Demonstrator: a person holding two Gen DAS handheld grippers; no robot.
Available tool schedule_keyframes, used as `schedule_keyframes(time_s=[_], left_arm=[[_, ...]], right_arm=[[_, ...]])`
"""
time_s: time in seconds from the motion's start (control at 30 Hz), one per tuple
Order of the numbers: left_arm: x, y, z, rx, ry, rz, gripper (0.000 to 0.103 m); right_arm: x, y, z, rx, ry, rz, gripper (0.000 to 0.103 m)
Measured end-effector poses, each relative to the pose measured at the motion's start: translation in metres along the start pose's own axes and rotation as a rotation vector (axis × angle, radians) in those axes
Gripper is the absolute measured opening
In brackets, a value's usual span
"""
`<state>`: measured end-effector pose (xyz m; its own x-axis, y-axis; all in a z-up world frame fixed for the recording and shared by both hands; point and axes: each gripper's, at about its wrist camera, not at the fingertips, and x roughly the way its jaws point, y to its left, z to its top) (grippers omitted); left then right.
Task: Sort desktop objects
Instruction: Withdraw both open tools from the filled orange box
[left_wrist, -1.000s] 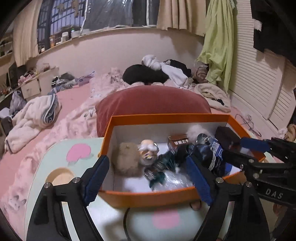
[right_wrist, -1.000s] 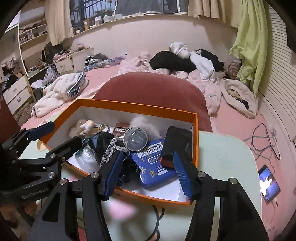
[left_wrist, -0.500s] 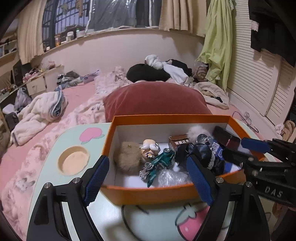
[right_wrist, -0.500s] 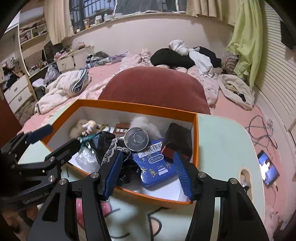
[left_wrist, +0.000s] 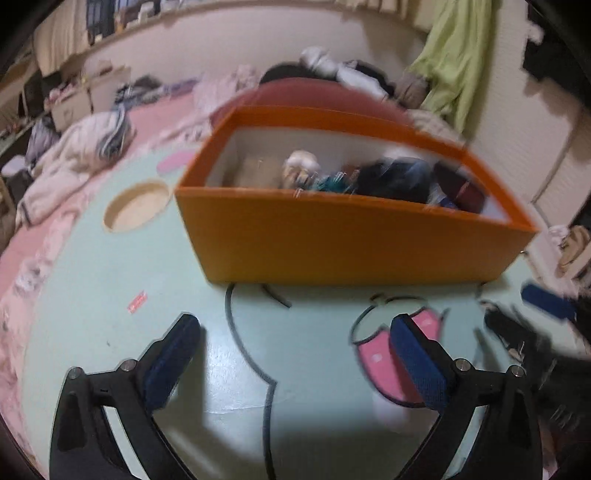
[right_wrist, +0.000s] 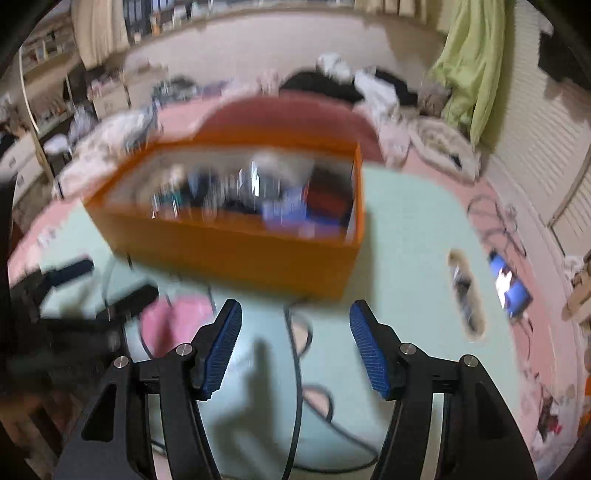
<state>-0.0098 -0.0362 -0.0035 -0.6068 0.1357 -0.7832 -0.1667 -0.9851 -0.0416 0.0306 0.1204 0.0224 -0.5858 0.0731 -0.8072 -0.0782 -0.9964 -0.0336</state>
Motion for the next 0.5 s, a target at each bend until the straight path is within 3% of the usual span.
schedule_keyframes(time_s=[0.03, 0.07, 0.13, 0.23, 0.5], left_arm=[[0.004, -0.002, -0.001, 0.014, 0.017, 0.042, 0.103], [0.003, -0.003, -0.001, 0.019, 0.010, 0.039, 0.103], [0.001, -0.005, -0.003, 0.022, 0.008, 0.038, 0.103], [0.000, -0.007, -0.004, 0.024, 0.006, 0.040, 0.103], [-0.002, -0.011, -0.008, 0.025, 0.007, 0.034, 0.103]], right_arm=[[0.010, 0.002, -0.005, -0.010, 0.040, -0.019, 0.067], [0.010, 0.000, -0.008, 0.007, 0.008, -0.012, 0.074], [0.013, -0.001, -0.009, 0.012, 0.027, -0.001, 0.081], [0.020, -0.004, -0.011, 0.013, 0.044, 0.041, 0.100], [0.023, -0.004, -0.012, -0.010, 0.053, 0.055, 0.103]])
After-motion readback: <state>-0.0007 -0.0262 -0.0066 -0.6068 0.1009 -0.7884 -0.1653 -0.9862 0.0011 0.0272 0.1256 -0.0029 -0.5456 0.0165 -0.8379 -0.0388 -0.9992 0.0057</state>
